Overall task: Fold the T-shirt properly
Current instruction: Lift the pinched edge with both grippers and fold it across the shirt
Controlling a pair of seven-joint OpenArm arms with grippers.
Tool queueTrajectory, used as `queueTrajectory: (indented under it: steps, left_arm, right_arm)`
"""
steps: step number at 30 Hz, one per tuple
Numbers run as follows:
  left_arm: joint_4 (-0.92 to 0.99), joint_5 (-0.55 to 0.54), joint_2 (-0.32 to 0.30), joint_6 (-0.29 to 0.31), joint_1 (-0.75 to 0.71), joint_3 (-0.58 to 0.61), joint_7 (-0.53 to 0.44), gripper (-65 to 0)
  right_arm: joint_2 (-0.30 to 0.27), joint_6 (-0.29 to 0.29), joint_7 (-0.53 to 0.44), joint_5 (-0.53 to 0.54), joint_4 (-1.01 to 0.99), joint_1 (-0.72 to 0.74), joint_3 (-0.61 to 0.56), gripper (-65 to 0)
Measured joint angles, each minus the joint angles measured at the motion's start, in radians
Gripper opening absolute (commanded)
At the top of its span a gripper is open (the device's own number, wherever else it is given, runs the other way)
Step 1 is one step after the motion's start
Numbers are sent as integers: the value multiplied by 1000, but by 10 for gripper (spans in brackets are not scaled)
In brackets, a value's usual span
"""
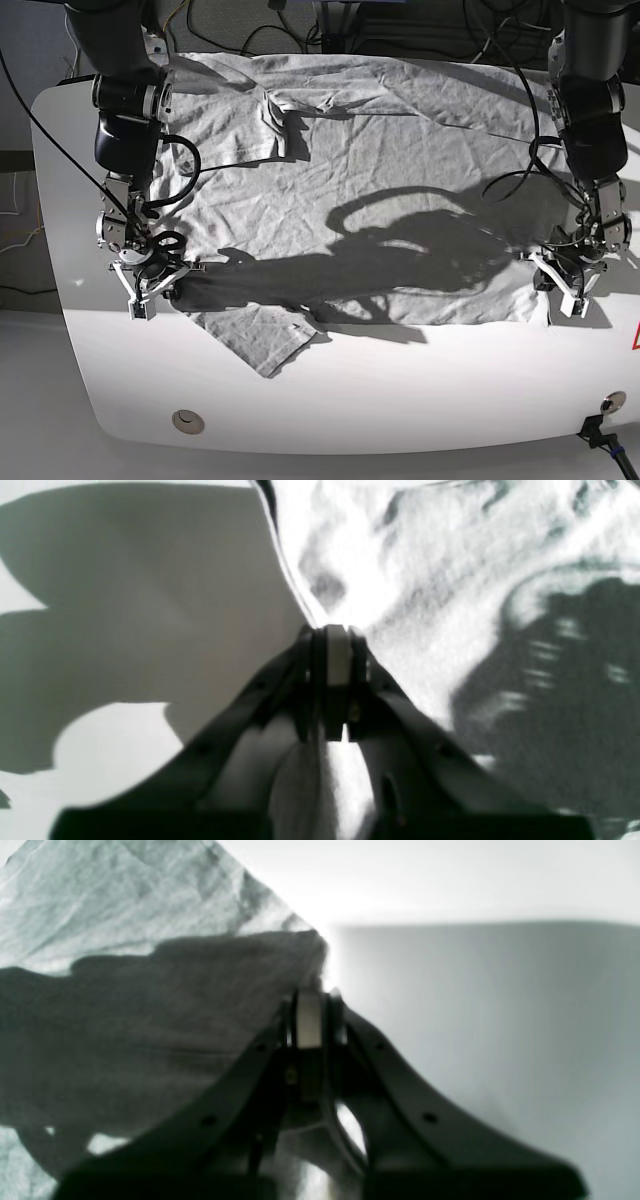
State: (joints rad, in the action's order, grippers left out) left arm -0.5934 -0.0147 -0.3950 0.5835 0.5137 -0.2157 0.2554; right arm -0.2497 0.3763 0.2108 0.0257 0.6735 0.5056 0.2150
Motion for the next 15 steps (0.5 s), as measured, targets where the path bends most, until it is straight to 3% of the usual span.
queueTrajectory:
  steps: [6, 15]
  left_arm:
    - [-98, -4, -2, 1, -57, 0, -6, -650]
    - [-245, -1, -32, 8, -161, -5, 0, -650]
  right_arm:
    - [-4, 2, 108, 2, 152, -27, 1, -650]
    - [-2, 7, 283, 4, 503, -183, -1, -650]
